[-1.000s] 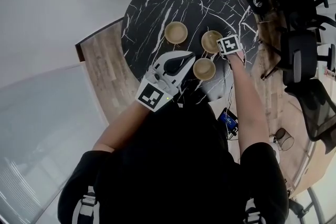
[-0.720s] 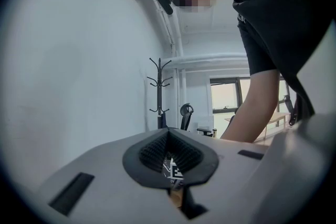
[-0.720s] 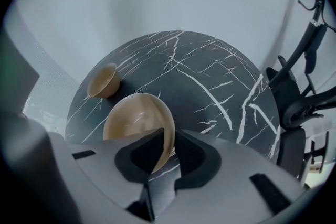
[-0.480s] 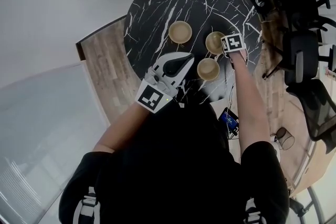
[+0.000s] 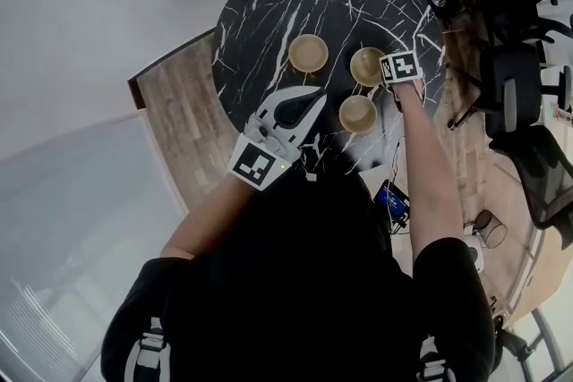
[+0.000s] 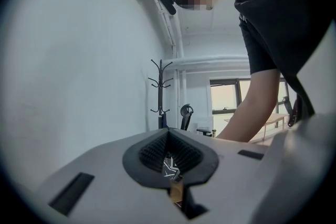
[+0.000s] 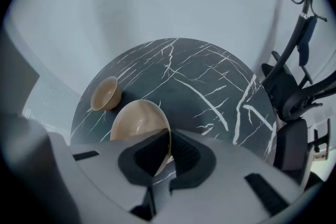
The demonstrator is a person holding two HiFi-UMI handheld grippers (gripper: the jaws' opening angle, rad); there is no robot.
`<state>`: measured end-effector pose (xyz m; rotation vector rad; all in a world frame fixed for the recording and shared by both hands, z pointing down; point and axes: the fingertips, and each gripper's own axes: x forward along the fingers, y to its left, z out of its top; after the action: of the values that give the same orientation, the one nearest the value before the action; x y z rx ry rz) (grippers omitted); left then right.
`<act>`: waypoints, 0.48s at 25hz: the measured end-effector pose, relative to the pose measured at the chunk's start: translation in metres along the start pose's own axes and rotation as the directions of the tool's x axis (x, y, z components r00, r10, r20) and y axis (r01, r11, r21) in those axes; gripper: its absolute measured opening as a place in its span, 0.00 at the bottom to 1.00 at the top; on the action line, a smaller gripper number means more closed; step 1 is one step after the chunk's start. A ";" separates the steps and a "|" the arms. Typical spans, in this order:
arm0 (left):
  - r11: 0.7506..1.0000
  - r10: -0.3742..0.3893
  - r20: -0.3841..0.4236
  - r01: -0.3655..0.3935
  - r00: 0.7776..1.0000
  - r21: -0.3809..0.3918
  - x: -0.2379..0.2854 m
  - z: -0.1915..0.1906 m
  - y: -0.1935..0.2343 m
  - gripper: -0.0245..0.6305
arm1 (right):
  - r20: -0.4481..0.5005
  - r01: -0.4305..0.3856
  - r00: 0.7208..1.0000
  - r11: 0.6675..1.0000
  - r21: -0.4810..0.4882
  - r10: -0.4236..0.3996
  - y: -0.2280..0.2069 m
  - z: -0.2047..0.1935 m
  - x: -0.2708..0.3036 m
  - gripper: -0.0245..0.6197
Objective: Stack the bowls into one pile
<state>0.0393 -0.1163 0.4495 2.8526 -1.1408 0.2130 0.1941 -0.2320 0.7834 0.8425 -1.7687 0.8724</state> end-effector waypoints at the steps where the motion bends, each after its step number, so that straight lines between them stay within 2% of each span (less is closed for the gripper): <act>1: 1.000 -0.007 0.002 0.007 1.000 0.005 -0.001 0.001 -0.001 0.04 | 0.006 0.002 1.000 1.000 0.004 -0.002 0.000 0.000 -0.003 0.05; 5: 1.000 -0.028 0.022 0.028 0.999 -0.010 -0.004 0.005 -0.004 0.04 | 0.029 0.010 1.000 1.000 0.024 -0.011 0.003 0.001 -0.018 0.05; 9: 0.997 -0.070 0.040 0.069 0.997 0.022 -0.007 0.012 -0.010 0.04 | 0.065 0.013 0.998 0.999 0.041 -0.016 0.010 -0.001 -0.042 0.05; 12: 0.996 -0.091 0.054 0.091 0.994 0.002 -0.010 0.017 -0.017 0.04 | 0.093 0.013 0.995 0.998 0.055 -0.018 0.018 -0.008 -0.060 0.05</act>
<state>0.0459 -0.0994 0.4313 2.9184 -1.0154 0.1312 0.2004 -0.2065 0.7258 0.9446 -1.8239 0.8864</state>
